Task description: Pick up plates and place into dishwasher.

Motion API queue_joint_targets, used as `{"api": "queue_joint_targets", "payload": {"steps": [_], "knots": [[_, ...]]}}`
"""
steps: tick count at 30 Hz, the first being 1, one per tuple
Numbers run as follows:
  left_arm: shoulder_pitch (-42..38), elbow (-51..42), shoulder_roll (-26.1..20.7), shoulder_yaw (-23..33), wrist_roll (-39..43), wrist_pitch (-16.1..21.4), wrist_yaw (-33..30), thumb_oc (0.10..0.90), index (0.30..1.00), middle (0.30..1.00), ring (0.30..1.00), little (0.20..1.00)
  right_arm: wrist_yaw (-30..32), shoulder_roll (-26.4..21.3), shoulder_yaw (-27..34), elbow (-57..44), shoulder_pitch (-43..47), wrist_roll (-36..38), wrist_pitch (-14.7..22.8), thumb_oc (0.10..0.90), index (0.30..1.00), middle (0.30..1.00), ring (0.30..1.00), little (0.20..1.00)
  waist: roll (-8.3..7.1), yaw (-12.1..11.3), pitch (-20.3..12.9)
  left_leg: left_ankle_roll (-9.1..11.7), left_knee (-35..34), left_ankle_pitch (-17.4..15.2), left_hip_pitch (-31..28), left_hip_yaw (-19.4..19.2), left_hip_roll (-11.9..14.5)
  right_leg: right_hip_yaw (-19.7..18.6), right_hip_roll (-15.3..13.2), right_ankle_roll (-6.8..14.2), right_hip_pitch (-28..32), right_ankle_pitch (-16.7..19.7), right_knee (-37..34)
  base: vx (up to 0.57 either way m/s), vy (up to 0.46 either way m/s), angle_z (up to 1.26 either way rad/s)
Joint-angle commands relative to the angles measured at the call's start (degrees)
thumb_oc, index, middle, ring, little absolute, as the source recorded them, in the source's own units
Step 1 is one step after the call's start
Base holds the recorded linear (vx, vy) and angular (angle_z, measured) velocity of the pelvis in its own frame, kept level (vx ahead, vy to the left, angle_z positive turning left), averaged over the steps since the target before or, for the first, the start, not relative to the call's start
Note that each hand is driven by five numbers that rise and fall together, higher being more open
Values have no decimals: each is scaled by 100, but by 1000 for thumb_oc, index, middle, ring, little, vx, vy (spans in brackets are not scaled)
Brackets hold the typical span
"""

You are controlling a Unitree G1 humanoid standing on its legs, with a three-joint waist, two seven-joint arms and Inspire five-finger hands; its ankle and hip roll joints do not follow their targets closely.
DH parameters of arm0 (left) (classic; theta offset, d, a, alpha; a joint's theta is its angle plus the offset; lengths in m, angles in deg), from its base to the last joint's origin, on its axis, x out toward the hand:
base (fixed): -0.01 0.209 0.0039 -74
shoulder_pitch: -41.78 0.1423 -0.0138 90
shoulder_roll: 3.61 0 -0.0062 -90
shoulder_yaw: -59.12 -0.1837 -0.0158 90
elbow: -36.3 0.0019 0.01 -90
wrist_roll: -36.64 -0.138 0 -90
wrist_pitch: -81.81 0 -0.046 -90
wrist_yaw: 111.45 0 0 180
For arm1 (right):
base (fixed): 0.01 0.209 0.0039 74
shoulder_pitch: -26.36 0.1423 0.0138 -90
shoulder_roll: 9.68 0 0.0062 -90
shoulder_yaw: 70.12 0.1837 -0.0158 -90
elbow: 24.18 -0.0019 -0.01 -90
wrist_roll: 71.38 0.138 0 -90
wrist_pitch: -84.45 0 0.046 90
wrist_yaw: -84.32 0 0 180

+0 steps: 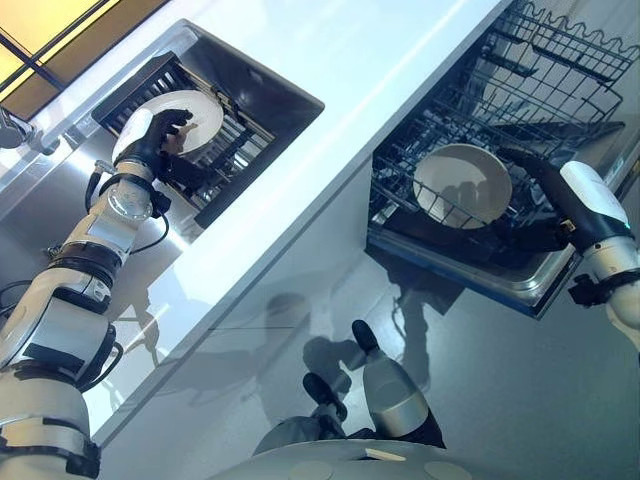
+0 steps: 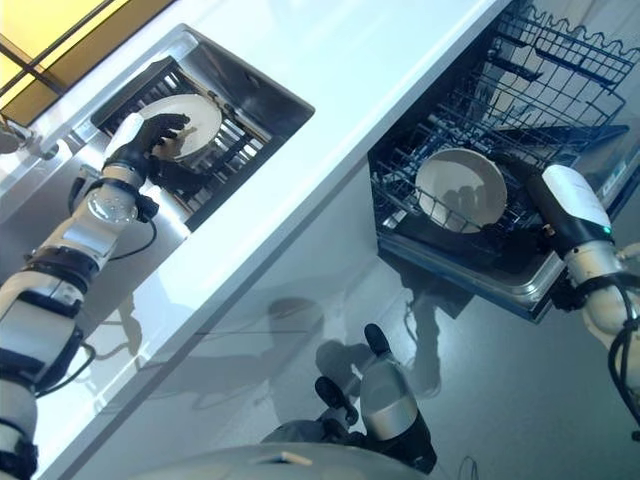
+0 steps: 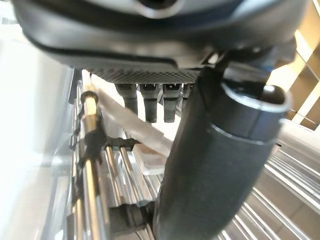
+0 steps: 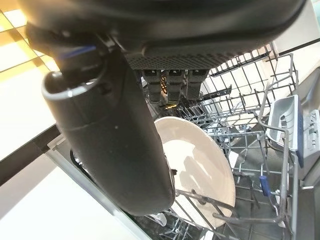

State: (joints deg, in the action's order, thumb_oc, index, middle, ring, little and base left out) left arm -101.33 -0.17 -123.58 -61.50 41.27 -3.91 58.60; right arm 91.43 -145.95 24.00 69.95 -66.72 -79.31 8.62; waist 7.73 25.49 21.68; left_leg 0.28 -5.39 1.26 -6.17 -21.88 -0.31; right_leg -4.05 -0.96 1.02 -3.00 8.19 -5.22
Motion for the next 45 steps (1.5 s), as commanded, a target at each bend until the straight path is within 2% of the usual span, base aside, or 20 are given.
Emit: {"api": "queue_joint_targets", "payload": {"steps": [1,10,12,13,14,15,19,22,36,45], "knots": [[-681,353,-379,64,221,4,-67,100,300,300,300,200,304,-309,462,-263,619,212,444,800,900,900,900,900,-199,77,-334,60,404,-219,104,-38,35,74,1,512,-24,-707,647,9,18,-7],[-657,392,-419,100,221,34,-24,100,300,300,300,200,287,-229,597,-326,363,131,541,800,900,900,900,900,-156,82,-496,49,390,-235,10,-40,28,96,8,500,74,-726,629,17,9,-3],[-650,373,-439,98,238,29,17,100,300,300,300,200,270,-230,646,-356,307,131,533,800,900,900,900,900,-115,85,-533,61,355,-349,-71,47,-3,99,-12,544,162,-840,600,45,31,1],[-637,377,-469,118,251,42,55,100,300,300,300,200,248,-231,701,-369,248,134,569,800,900,900,900,900,-132,96,-545,52,374,-236,-37,-38,20,98,6,503,124,-729,617,0,0,0],[-635,370,-465,112,253,45,60,100,300,300,300,200,245,-230,711,-368,237,134,566,800,900,900,900,900,-100,91,-567,64,346,-344,-97,48,-8,93,-10,543,186,-839,597,-72,-31,2],[-621,381,-489,125,268,89,88,100,300,300,300,200,255,-221,737,-391,192,127,579,800,900,900,900,900,-120,87,-572,55,363,-233,-49,-33,17,93,11,501,132,-727,614,0,0,0],[-621,322,-532,123,333,134,184,100,300,300,300,200,250,-191,804,-403,104,118,639,800,900,900,900,900,-108,73,-643,52,336,-232,-97,-24,9,86,23,504,183,-721,593,-20,-9,0],[-644,227,-574,94,369,303,209,100,300,300,300,200,238,-183,855,-457,30,132,664,800,900,900,900,900,-109,63,-717,53,322,-228,-135,-10,8,83,34,503,227,-719,585,0,0,0],[-1024,-737,-996,94,750,659,-5,100,300,300,300,200,157,6,1289,-766,-546,230,742,800,900,900,900,900,-110,-108,-1161,43,174,-213,-353,116,21,125,125,491,472,-703,484,4,2,2],[-1144,-1480,-1388,-5,756,839,-119,100,300,300,300,200,50,66,1524,-924,-721,322,728,800,900,900,900,900,-117,-233,-1301,43,126,-201,-402,210,24,167,142,497,537,-690,441,-7,5,3]]}}
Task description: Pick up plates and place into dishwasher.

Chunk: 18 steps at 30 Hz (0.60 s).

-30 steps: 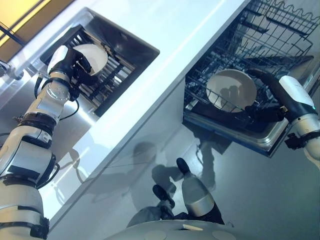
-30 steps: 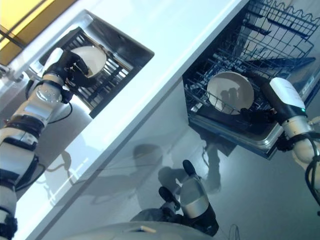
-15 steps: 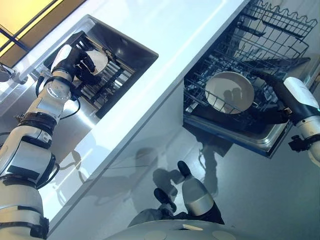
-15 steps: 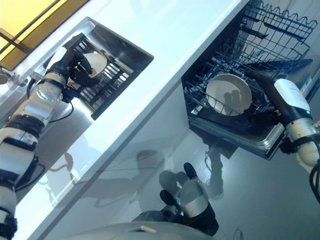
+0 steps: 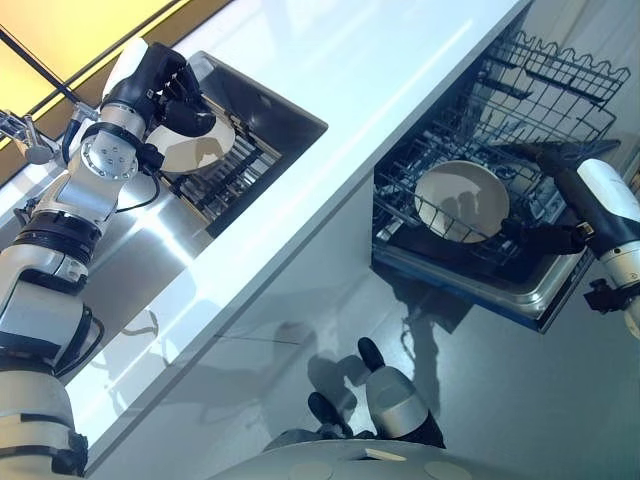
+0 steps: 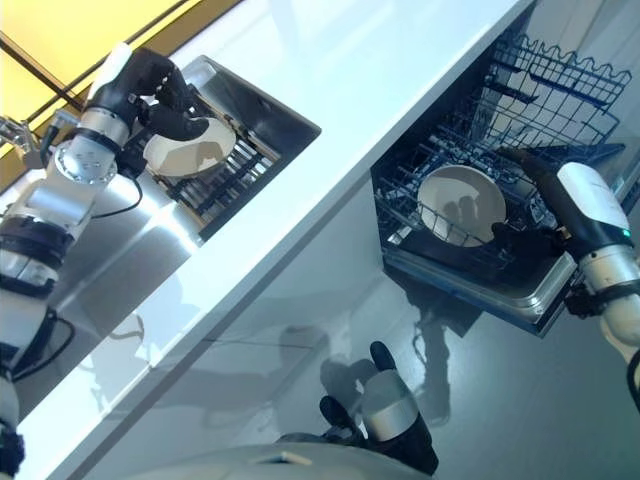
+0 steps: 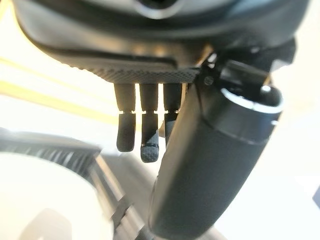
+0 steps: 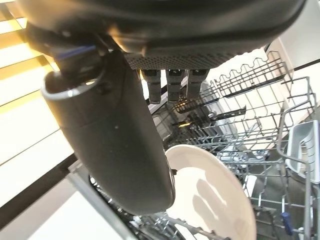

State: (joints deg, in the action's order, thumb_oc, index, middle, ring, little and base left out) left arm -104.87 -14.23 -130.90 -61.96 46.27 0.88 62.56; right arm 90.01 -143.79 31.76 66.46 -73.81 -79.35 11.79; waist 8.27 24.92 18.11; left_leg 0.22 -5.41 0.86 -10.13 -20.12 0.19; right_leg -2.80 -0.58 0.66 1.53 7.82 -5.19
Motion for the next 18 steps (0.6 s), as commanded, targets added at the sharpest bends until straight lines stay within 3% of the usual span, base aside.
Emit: {"api": "queue_joint_targets", "payload": {"steps": [1,10,11,12,15,18], "knots": [[-801,-257,-764,37,334,313,-491,100,300,300,300,200,153,-130,824,-647,-48,347,384,800,900,900,900,900,-171,-204,-976,46,113,-157,-18,62,-23,53,108,537,97,-646,423,0,0,0],[-694,-476,-1036,69,173,85,-192,100,300,300,300,200,109,-104,823,-710,-4,401,290,800,900,900,900,900,-186,-342,-1070,33,94,-150,-34,186,-24,74,121,543,135,-627,395,-9,0,3],[-567,-424,-1017,133,99,17,-97,550,686,686,686,650,97,-68,770,-712,11,393,260,800,900,900,900,900,-194,-372,-1084,24,98,-150,-32,213,-28,92,115,548,138,-624,401,-10,-7,5],[-546,-418,-1014,144,86,-9,-64,800,900,900,900,900,92,-69,763,-717,13,395,251,800,900,900,900,900,-195,-373,-1085,25,99,-148,-31,217,-28,93,114,548,138,-624,403,-1,-10,9],[-189,-263,-924,158,-443,-291,420,800,900,900,900,900,23,-101,673,-727,89,427,137,800,900,900,900,900,-187,-404,-1073,17,117,-146,-32,262,-43,83,105,548,146,-615,409,6,-1,9],[40,-173,-775,149,-542,-329,393,800,900,900,900,900,-53,-99,542,-702,189,465,115,800,900,900,900,900,-191,-413,-1053,10,108,-127,-14,277,-54,49,104,540,113,-595,423,3,2,1]]}}
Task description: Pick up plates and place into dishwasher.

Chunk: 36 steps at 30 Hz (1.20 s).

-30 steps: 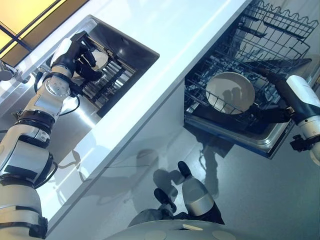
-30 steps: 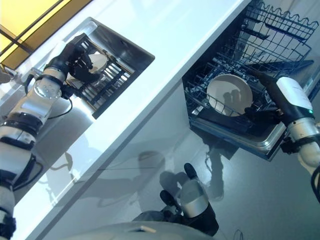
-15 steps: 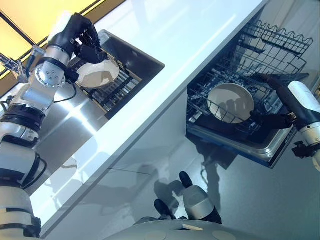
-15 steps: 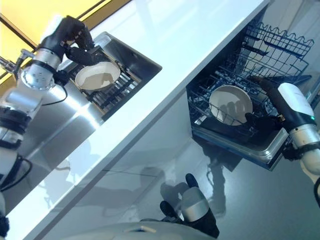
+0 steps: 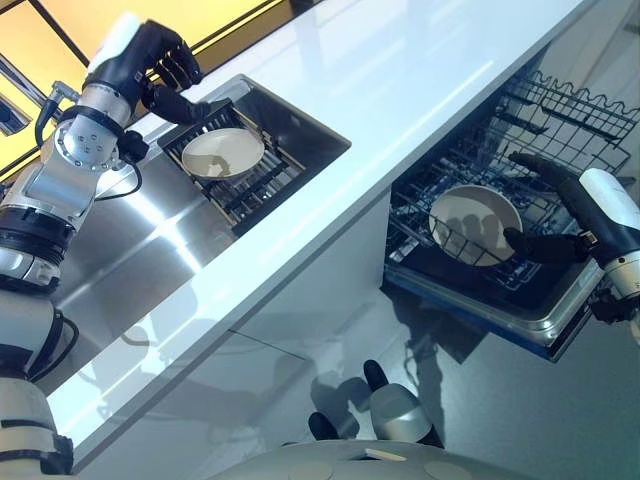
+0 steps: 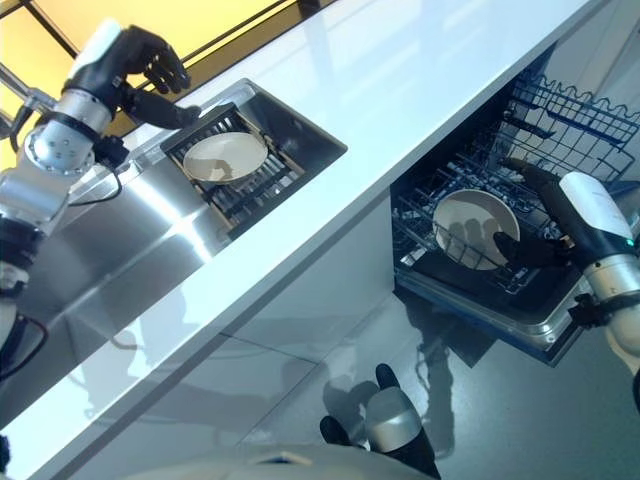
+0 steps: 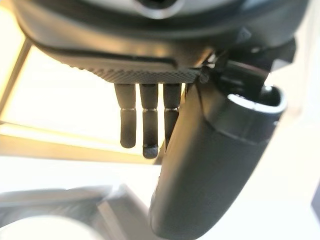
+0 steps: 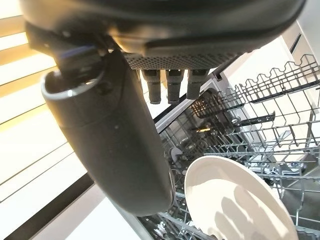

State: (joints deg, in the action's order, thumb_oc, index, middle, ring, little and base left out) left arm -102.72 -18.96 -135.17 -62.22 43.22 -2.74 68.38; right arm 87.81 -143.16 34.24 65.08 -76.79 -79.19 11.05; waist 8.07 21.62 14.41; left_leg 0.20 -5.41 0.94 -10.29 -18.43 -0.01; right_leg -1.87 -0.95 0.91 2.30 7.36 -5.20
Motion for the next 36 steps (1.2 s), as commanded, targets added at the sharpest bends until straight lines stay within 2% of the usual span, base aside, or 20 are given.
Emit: {"api": "queue_joint_targets", "payload": {"steps": [1,6,7,14,18,19,24,36], "knots": [[-151,297,-339,189,-251,38,-202,800,900,900,900,900,162,-168,286,-561,486,450,187,800,900,900,900,900,-168,-69,-676,7,106,-152,-18,120,-38,-35,137,523,58,-570,427,0,0,0],[96,536,148,323,-776,14,-737,800,900,900,900,900,-3,-72,65,-546,534,478,159,800,900,900,900,900,-250,-39,-676,-4,118,-123,33,88,-36,-73,145,494,-3,-532,439,17,-44,3],[199,654,412,385,-916,60,-938,800,900,900,900,900,-50,-33,-50,-495,566,511,192,800,900,900,900,900,-305,2,-663,-18,139,-149,31,86,-31,-71,144,491,-4,-555,459,11,-65,5],[352,914,985,289,-1436,171,-1321,800,900,900,900,900,-121,21,-345,-416,705,552,209,800,900,900,900,900,-457,73,-642,-35,188,-146,112,51,-23,-155,157,468,-104,-528,498,17,-63,4],[317,1070,1099,267,-1282,132,-1395,800,900,900,900,900,-142,26,-425,-373,765,535,179,800,900,900,900,900,-478,109,-614,-32,217,-157,124,17,-17,-166,150,471,-118,-528,504,15,-16,-1],[305,1193,1139,238,-1237,261,-1475,800,900,900,900,900,-203,28,-451,-363,774,537,144,800,900,900,900,900,-487,146,-582,-34,245,-175,121,17,-15,-161,142,478,-108,-552,527,38,-27,-1],[268,1351,1169,183,-1249,430,-1662,800,900,900,900,900,-216,5,-474,-290,694,531,171,800,900,900,900,900,-519,188,-562,-26,288,-171,159,-8,-7,-180,130,483,-141,-546,556,30,-30,0],[154,1712,1206,-30,-1545,416,-1796,800,900,900,900,900,-200,-75,-423,-328,535,506,42,800,900,900,900,900,-556,305,-485,-23,401,-180,232,-71,1,-242,99,513,-224,-545,644,39,-26,-1]]}}
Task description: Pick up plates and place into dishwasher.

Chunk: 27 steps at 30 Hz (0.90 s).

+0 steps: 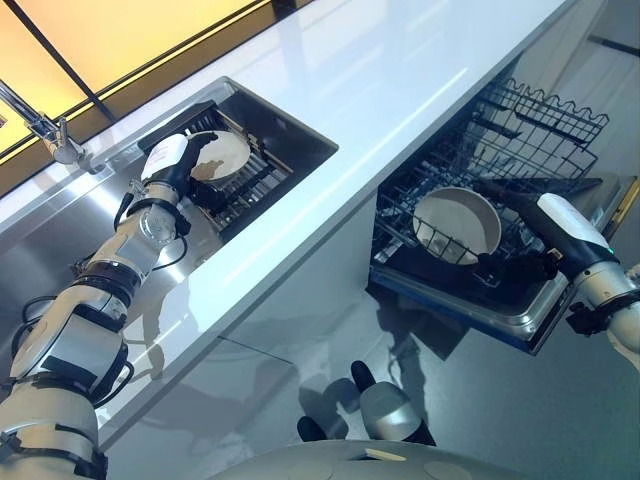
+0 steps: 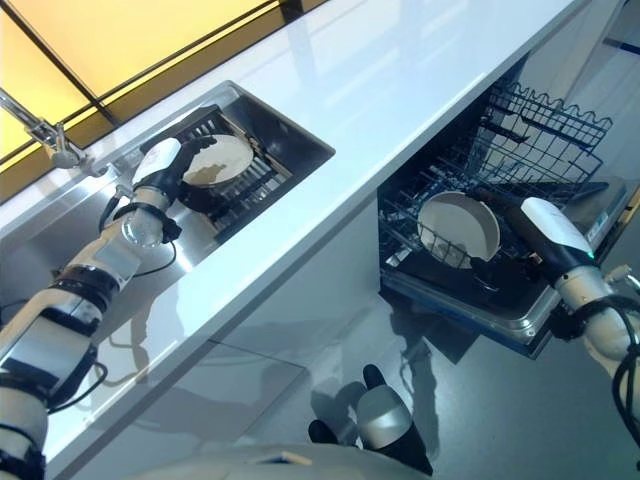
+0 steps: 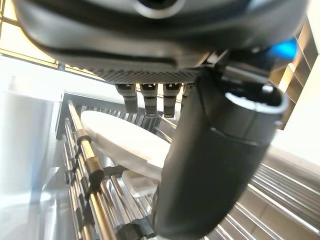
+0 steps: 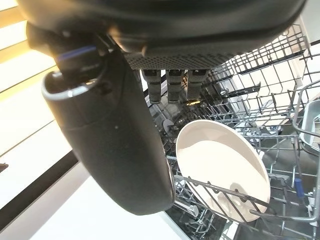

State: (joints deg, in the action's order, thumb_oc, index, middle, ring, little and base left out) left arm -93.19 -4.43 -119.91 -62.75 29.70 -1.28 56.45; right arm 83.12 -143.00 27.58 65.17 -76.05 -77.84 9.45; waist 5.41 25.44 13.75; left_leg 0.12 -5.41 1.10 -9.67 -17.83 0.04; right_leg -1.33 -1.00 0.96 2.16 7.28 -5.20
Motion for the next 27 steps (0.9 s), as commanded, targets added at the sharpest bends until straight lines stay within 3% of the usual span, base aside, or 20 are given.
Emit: {"api": "queue_joint_targets", "payload": {"steps": [1,12,27], "knots": [[-791,277,-312,20,-182,262,-610,800,900,900,900,900,277,-89,246,-334,449,360,197,800,900,900,900,900,-291,-74,-414,-15,412,-199,178,-133,-4,-297,101,509,-218,-541,652,44,-8,-3],[-742,763,-257,88,43,293,-630,800,900,900,900,900,135,-249,302,-216,391,267,167,800,900,900,900,900,-344,36,-141,14,578,-206,360,-178,8,-356,41,534,-411,-528,744,49,4,-5],[-1628,1146,-674,-303,73,44,-767,800,900,900,900,900,312,-517,157,-207,877,388,-20,800,900,900,900,900,-645,54,551,53,778,-184,941,-290,136,-328,23,545,-873,-467,757,-1,6,3]]}}
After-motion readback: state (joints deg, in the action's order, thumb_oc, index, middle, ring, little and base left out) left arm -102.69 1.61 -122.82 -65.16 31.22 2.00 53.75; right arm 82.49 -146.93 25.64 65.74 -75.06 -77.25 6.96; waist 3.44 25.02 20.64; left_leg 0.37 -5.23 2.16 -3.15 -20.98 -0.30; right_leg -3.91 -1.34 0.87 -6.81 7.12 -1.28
